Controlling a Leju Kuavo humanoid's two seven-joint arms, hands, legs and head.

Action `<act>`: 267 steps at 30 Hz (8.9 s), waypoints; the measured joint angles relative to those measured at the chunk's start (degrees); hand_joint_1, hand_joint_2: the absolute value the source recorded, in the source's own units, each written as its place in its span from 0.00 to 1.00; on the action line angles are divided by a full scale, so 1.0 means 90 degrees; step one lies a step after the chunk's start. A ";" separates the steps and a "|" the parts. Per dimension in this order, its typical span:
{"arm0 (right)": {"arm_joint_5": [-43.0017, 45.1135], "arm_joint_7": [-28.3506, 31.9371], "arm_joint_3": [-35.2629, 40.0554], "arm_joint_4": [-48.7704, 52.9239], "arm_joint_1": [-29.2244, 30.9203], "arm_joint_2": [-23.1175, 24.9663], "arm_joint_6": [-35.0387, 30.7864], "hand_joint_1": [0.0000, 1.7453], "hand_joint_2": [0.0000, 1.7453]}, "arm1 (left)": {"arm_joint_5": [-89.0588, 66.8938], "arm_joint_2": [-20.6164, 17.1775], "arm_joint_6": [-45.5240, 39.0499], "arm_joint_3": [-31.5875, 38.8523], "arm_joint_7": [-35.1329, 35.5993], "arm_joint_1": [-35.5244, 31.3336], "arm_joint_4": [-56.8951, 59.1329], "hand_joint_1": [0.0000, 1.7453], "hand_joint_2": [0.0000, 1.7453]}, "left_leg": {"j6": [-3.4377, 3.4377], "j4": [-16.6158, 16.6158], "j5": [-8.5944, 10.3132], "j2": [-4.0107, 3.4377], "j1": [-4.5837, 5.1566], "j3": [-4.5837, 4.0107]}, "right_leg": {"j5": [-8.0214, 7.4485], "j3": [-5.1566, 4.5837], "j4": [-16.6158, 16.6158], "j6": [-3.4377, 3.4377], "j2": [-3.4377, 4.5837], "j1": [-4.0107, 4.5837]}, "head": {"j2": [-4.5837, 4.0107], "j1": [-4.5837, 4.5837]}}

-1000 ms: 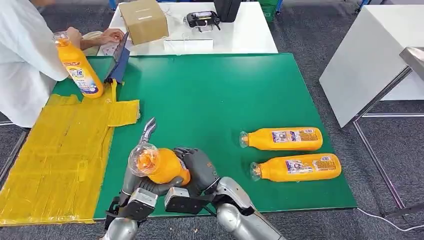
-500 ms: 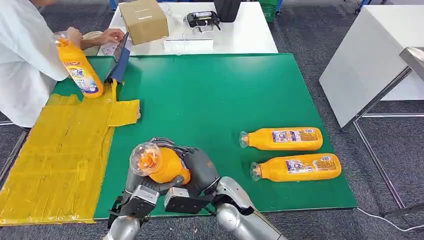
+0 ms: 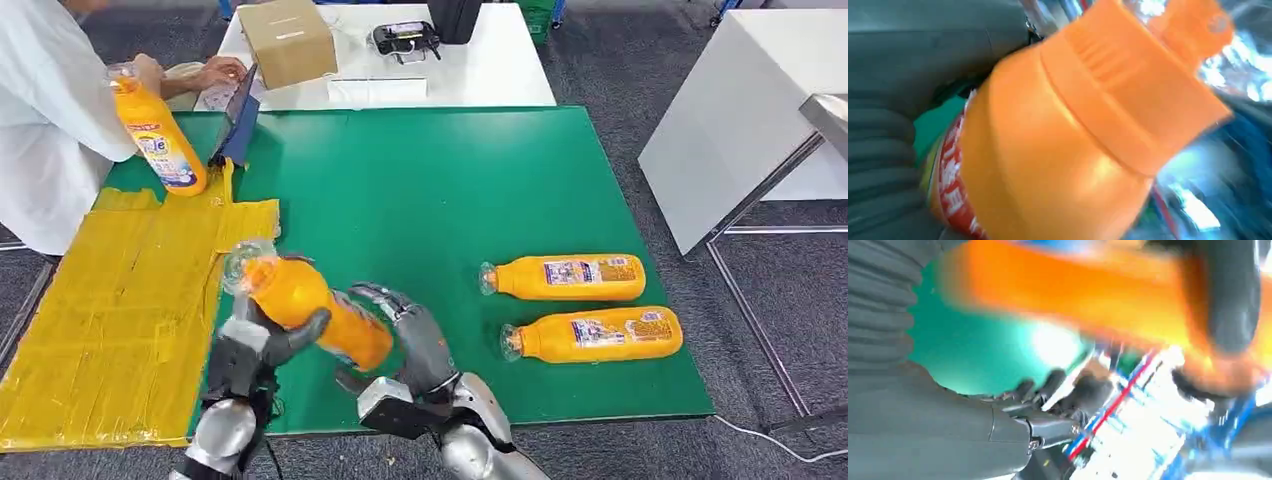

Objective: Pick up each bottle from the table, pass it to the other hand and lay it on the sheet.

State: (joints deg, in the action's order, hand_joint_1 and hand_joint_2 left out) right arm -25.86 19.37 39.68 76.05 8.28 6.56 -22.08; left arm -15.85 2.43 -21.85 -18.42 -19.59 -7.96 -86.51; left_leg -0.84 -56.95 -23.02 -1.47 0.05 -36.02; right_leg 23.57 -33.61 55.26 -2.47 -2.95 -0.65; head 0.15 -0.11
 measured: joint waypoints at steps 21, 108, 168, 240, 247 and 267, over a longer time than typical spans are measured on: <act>-0.1045 -0.0199 -0.1539 0.1602 -0.0507 -0.0433 -0.0479 0.00 1.00 | -0.5563 -0.0842 -0.1553 0.0993 0.2037 -0.1449 0.1303 1.00 1.00 | 0.0001 0.0000 0.0016 -0.0001 -0.0003 0.0001 | -0.0017 0.0001 0.0004 0.0016 -0.0001 0.0002 | 0.0000 0.0000; -0.6248 -0.2718 -0.2728 -0.4898 0.2651 -0.2101 0.0510 0.00 1.00 | 0.0270 0.0099 0.1024 0.0278 -0.0133 -0.0142 0.0022 0.00 1.00 | -0.0035 -0.0004 0.0039 0.0001 0.0033 -0.0010 | -0.0041 -0.0010 0.0007 -0.0015 -0.0007 -0.0027 | 0.0000 0.0005; 0.0239 -0.0532 -0.1963 0.0192 0.0288 0.0105 0.1205 1.00 1.00 | 0.0510 0.0203 0.1034 -0.0176 -0.0109 0.0373 -0.0041 0.00 1.00 | -0.0036 0.0001 0.0024 0.0006 0.0018 -0.0004 | -0.0015 0.0001 0.0003 -0.0024 -0.0015 -0.0016 | 0.0000 0.0005; -0.5182 -0.2271 0.0589 -0.2015 0.1297 0.0437 -0.1321 0.68 1.00 | -0.0451 0.0165 0.0291 -0.0013 -0.0051 -0.0008 0.0255 1.00 1.00 | -0.0037 -0.0001 0.0025 0.0002 0.0023 -0.0019 | -0.0015 -0.0016 0.0004 -0.0023 -0.0014 -0.0019 | 0.0000 0.0003; -0.4266 -0.1731 0.0574 -0.1788 0.1036 0.0403 -0.1578 0.00 1.00 | -0.0240 0.0150 0.0397 0.0116 -0.0048 -0.0092 0.0250 1.00 1.00 | -0.0037 -0.0001 0.0025 0.0004 0.0023 -0.0022 | -0.0015 -0.0016 0.0004 -0.0023 -0.0015 -0.0019 | 0.0000 0.0000; -0.2654 -0.0685 -0.1021 0.1912 -0.0220 -0.0277 -0.1569 0.00 1.00 | -0.7154 -0.0389 -0.1992 0.1802 0.1343 -0.1045 0.0299 1.00 1.00 | -0.0037 -0.0002 0.0027 0.0004 0.0023 -0.0029 | -0.0018 -0.0025 0.0005 -0.0024 -0.0013 -0.0019 | 0.0000 0.0005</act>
State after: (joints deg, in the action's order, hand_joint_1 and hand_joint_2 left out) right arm -49.75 13.20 30.49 93.26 6.30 4.06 -36.20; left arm -80.23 -1.07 -39.78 -2.21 -7.50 -17.37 -83.82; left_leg -1.17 -56.96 -22.78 -1.44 0.25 -36.28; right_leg 23.41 -33.84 55.31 -2.69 -3.07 -0.81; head 0.15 -0.07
